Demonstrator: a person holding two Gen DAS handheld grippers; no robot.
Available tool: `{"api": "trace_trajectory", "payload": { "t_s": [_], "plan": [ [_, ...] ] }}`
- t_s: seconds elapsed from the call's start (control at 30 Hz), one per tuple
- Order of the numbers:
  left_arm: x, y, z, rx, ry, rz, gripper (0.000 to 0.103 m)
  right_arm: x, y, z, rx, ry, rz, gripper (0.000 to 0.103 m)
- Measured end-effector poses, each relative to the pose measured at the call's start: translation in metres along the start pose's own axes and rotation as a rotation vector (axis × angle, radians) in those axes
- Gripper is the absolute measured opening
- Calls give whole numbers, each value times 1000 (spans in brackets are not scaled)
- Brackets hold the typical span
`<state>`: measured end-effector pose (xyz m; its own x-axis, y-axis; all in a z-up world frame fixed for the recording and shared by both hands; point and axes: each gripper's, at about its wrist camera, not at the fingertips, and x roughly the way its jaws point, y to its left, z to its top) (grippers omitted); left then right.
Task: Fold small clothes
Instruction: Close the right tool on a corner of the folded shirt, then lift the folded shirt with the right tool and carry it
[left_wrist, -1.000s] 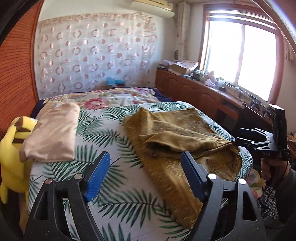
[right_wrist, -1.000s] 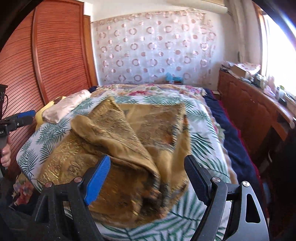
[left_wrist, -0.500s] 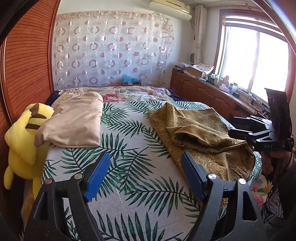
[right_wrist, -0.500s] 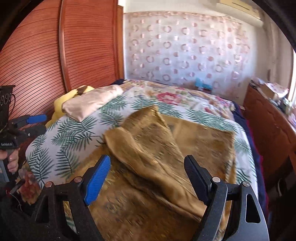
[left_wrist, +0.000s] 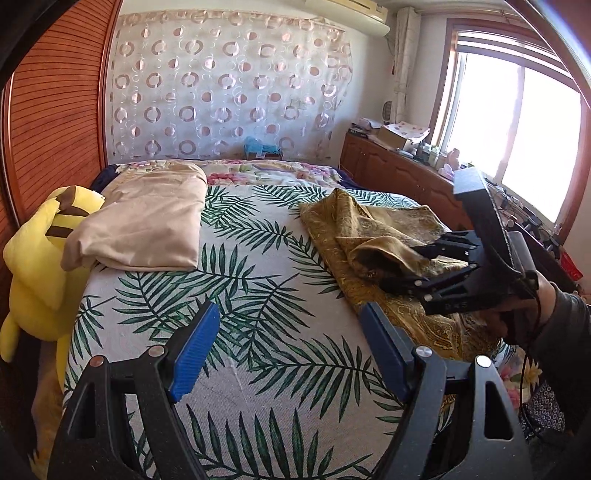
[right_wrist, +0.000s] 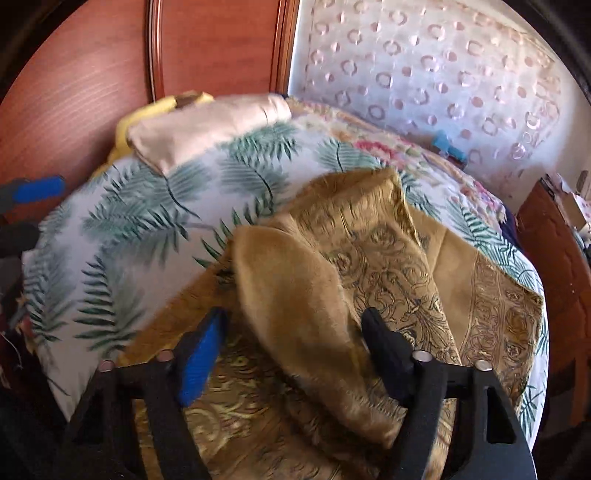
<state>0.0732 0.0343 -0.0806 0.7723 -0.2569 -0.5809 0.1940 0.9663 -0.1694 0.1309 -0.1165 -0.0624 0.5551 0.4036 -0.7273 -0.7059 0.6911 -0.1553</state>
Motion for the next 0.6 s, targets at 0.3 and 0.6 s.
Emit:
{"api": "trace_trajectory", "payload": {
  "t_s": [0.3,0.6],
  "plan": [
    [5,-7,-2,2,12,-26,79,-34,-72,19,132,-126,-55,7],
    [11,-19,-6,14,31,-46,79,-35,-185,45,327,-112,-252,9]
  ]
}}
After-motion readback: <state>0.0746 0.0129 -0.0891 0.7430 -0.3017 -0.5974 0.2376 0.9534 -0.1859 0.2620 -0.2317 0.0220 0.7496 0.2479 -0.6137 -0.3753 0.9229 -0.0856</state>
